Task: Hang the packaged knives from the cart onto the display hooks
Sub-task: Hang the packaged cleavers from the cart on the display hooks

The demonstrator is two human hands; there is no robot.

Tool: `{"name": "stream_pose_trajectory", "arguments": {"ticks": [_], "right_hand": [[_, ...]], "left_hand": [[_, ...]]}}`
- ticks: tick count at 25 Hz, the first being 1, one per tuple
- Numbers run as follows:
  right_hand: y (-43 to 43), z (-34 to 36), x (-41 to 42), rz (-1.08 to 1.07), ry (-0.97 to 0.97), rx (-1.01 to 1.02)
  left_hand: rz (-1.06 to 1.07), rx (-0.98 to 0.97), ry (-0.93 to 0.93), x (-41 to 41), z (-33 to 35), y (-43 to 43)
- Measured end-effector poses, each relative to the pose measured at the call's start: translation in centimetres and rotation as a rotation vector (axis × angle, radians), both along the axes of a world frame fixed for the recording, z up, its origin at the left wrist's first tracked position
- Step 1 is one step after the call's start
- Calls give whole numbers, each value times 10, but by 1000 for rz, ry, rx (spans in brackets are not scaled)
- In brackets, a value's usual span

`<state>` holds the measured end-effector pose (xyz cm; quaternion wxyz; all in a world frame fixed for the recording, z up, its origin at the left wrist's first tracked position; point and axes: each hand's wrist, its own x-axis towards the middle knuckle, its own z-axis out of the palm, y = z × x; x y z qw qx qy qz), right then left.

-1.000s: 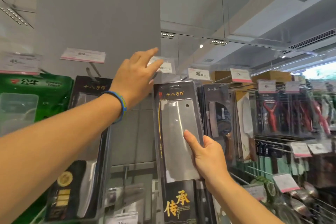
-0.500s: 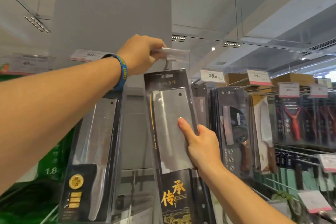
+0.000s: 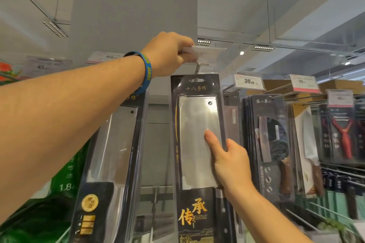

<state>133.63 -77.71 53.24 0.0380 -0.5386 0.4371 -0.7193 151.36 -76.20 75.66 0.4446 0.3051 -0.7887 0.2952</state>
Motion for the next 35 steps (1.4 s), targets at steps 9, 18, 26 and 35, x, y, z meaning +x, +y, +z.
{"name": "stream_pose_trajectory", "arguments": {"ticks": [9,18,26,35], "right_hand": [[-10,-36,5,-53,-28,133],[-3,-8,4,40,-96,-5],[4,-13,-2,45,-168,89],[6,-9,3,-7,-127,-22]], "left_hand": [[41,1,-30,-1,0,3],[-5,20,-25,3,-2,0],[-4,26,-20,3,-2,0],[-9,15,-23,2,-1,-1]]}}
